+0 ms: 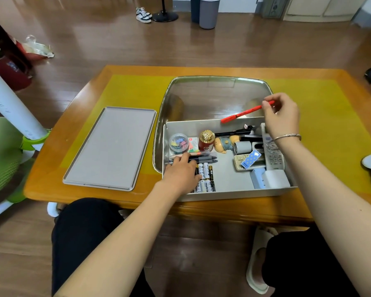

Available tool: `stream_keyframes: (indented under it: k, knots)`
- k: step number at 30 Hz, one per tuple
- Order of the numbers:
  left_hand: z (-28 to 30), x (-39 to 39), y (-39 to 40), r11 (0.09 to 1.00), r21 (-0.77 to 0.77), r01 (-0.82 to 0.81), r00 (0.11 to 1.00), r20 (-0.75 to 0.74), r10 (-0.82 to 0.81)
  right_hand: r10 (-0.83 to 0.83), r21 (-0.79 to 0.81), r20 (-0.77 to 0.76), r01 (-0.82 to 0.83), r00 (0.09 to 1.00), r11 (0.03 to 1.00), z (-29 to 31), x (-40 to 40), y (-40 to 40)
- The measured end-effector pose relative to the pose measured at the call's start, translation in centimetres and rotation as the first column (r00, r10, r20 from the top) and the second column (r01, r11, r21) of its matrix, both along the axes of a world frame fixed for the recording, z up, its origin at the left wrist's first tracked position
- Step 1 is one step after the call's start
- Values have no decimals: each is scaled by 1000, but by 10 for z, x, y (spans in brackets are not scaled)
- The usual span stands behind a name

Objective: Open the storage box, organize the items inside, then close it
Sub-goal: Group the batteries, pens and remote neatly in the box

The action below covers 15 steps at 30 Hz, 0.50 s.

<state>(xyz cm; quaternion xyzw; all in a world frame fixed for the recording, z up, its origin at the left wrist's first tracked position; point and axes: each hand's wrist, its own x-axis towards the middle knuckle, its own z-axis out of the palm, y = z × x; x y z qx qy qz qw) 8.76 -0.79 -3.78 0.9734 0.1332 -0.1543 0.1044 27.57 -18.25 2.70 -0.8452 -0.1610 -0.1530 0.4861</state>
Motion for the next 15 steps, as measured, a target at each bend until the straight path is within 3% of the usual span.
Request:
stream_keyframes:
  k: [4,6,8,11,15]
  knots:
    - [4,-1,1,996,-84,-6,999,47,10,90,79,-10,-89,996,993,8,-22,1]
    - [9,-2,2,986,-165,-22,950,303,72,159,67,-34,-157,987,985,9,-35,4]
    - [18,0,4,981,-189,-53,841,521,145,259,49,-72,-256,963,965,7,-47,9]
    - [30,4,9,980,-188,-66,835,527,157,388,61,-137,-383,912,922,2,-63,19]
    - [31,-1,15,991,-130,16,860,507,53,414,188,-185,-382,891,905,-1,-76,35]
